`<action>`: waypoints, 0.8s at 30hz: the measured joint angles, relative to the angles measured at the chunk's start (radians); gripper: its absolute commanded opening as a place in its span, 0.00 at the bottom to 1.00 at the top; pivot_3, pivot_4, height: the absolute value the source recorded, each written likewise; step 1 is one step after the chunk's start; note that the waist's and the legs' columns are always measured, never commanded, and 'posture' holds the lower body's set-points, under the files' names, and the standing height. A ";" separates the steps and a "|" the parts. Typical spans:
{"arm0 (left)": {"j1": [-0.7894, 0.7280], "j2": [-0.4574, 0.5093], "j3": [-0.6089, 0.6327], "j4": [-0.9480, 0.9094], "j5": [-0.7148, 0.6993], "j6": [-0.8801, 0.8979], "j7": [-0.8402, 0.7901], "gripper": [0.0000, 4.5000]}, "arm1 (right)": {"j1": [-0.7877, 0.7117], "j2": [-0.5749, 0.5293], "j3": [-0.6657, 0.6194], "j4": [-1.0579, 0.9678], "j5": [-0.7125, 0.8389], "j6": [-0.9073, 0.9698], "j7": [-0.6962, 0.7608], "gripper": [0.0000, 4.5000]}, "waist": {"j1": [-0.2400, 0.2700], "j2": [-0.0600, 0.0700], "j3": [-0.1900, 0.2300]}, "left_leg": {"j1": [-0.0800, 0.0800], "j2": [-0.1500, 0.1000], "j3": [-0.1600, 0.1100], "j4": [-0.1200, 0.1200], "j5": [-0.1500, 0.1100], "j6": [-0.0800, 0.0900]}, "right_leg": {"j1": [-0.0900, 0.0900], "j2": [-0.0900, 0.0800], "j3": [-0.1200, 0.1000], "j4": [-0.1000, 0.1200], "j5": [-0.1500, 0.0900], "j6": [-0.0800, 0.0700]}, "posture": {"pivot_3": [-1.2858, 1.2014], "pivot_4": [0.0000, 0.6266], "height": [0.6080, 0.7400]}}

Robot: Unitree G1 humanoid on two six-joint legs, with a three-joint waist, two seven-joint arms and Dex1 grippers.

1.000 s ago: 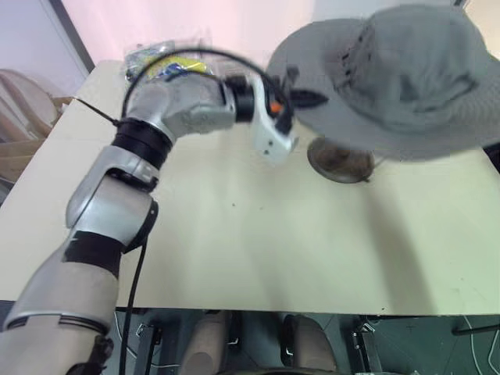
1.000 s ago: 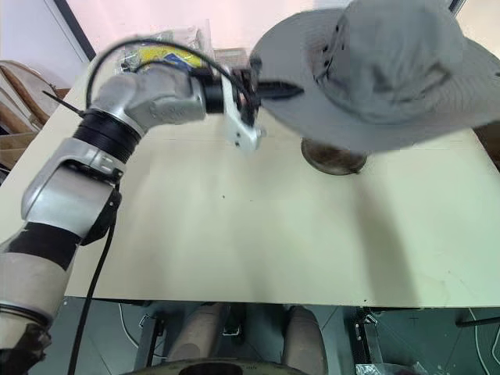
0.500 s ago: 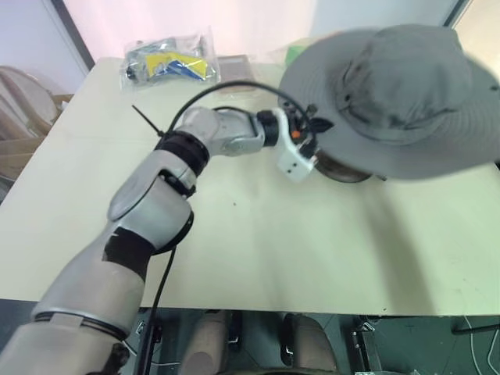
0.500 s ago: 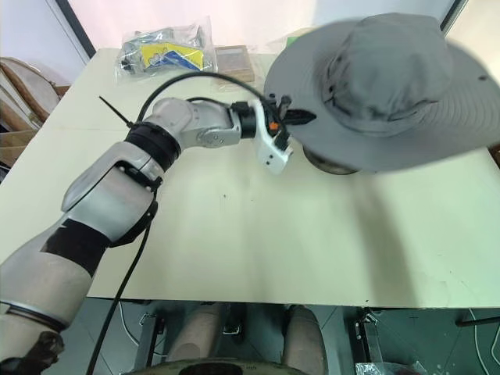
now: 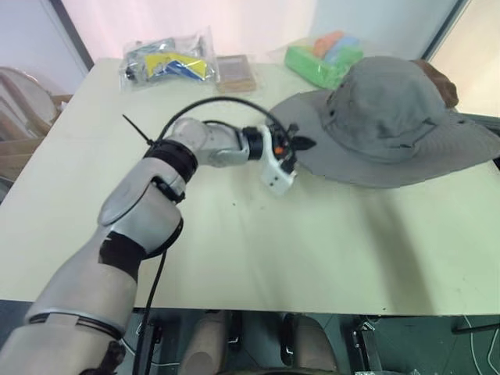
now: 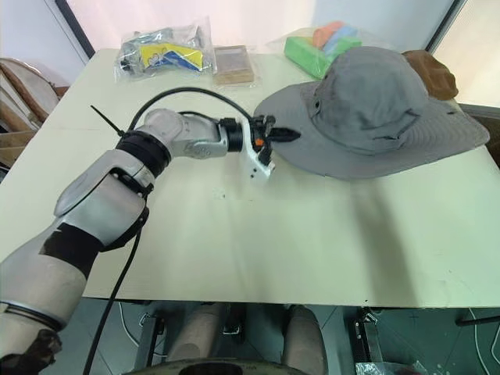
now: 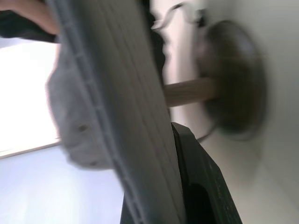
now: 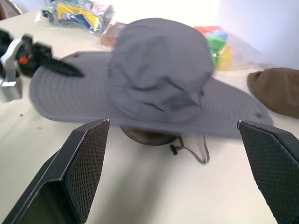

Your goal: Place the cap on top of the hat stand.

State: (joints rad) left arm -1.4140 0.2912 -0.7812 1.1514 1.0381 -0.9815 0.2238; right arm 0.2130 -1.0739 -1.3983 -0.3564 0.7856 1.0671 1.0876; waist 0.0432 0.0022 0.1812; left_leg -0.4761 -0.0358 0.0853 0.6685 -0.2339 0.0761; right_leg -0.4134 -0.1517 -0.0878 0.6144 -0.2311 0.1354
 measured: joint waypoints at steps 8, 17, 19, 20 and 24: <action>0.000 -0.004 -0.023 -0.029 0.011 -0.006 0.025 0.33 | 0.031 0.000 -0.008 0.047 -0.019 -0.043 0.004 1.00 | -0.003 0.000 0.000 | 0.000 0.000 0.000 0.000 0.000 0.000 | 0.000 0.000 0.000 0.000 0.000 0.000 | 0.52 0.24 0.96; -0.004 0.065 -0.050 -0.079 0.072 -0.028 0.112 1.00 | 0.029 -0.001 0.046 0.058 -0.019 -0.075 0.000 1.00 | -0.004 0.000 0.000 | 0.000 0.000 0.000 0.000 0.001 0.002 | 0.000 0.000 0.000 0.000 0.000 0.000 | 0.52 0.24 0.96; -0.005 0.103 -0.059 -0.096 0.089 -0.035 0.139 1.00 | 0.032 -0.002 0.063 0.061 -0.022 -0.083 0.003 1.00 | -0.004 0.001 0.000 | 0.000 0.000 0.000 0.000 0.001 0.001 | 0.000 0.000 0.000 0.001 0.000 0.000 | 0.52 0.24 0.96; -0.005 0.127 -0.059 -0.102 0.092 -0.044 0.152 1.00 | 0.032 -0.003 0.071 0.064 -0.025 -0.088 0.005 1.00 | -0.004 0.001 0.000 | 0.000 0.000 0.000 0.000 0.001 0.001 | 0.000 0.000 0.000 0.001 0.000 0.000 | 0.52 0.24 0.96; -0.005 0.237 -0.056 -0.115 0.087 -0.116 0.161 1.00 | 0.032 -0.012 0.097 0.085 -0.033 -0.108 0.017 1.00 | -0.005 0.001 -0.001 | 0.000 0.000 0.000 0.000 0.000 0.000 | 0.000 0.000 0.000 0.001 0.000 0.000 | 0.52 0.24 0.96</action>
State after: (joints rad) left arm -1.4194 0.5278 -0.8370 1.0368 1.1253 -1.0977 0.3848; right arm 0.2450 -1.0859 -1.3009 -0.2712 0.7530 0.9595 1.1049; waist 0.0380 0.0030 0.1806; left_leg -0.4758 -0.0360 0.0854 0.6689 -0.2334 0.0757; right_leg -0.4138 -0.1516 -0.0875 0.6153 -0.2310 0.1355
